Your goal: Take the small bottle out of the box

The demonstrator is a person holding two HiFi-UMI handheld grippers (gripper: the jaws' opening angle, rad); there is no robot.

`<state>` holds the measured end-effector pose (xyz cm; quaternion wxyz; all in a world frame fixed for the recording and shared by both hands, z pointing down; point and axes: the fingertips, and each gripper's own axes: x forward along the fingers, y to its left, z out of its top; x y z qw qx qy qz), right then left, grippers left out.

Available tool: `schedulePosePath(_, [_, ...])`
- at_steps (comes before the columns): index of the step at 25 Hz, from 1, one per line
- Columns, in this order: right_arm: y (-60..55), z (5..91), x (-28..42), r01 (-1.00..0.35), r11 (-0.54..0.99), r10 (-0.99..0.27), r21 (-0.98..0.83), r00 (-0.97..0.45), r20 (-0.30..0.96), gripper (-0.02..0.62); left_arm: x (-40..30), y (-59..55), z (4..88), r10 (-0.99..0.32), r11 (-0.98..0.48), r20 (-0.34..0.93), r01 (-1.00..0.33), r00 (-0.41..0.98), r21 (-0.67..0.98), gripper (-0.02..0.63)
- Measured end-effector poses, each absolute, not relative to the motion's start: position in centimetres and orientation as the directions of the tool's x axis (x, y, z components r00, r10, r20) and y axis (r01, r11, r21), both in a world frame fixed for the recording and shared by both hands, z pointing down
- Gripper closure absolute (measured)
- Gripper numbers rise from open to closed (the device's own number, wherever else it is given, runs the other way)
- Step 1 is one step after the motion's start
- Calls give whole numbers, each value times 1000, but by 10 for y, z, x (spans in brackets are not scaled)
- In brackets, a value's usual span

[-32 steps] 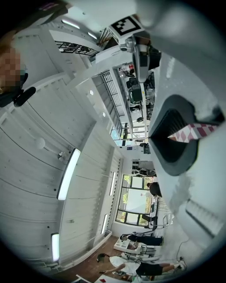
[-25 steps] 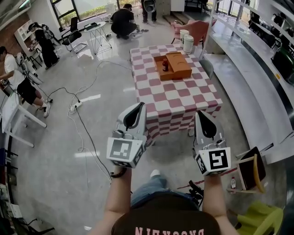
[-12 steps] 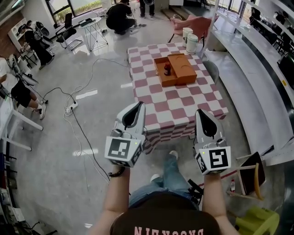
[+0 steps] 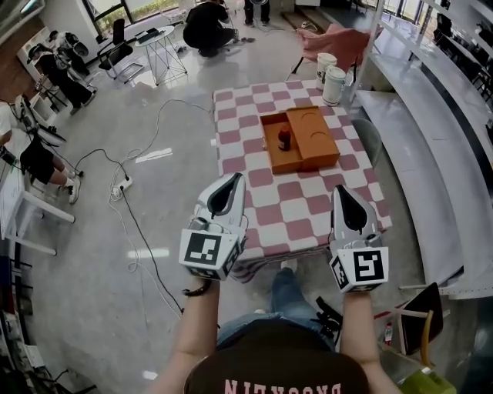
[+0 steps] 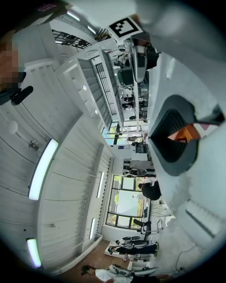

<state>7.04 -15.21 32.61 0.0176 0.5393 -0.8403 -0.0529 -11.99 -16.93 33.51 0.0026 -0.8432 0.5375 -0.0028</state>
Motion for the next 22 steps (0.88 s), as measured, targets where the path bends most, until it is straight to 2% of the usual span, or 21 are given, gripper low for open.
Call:
schedulePosePath(3, [-195, 326, 80, -898, 425, -903, 112, -430, -22, 595, -115, -212, 335, -927, -375, 11, -927, 375, 4, 606])
schedulePosePath(12, [-301, 329, 110, -881, 460, -887, 112, -462, 9, 595, -87, -318, 346, -934, -357, 44, -934, 356, -18, 606])
schedulePosePath(22, [-360, 358, 124, -880, 471, -881, 61, -466, 78, 595, -69, -381, 376, -923, -372, 110, -928, 368, -15, 604])
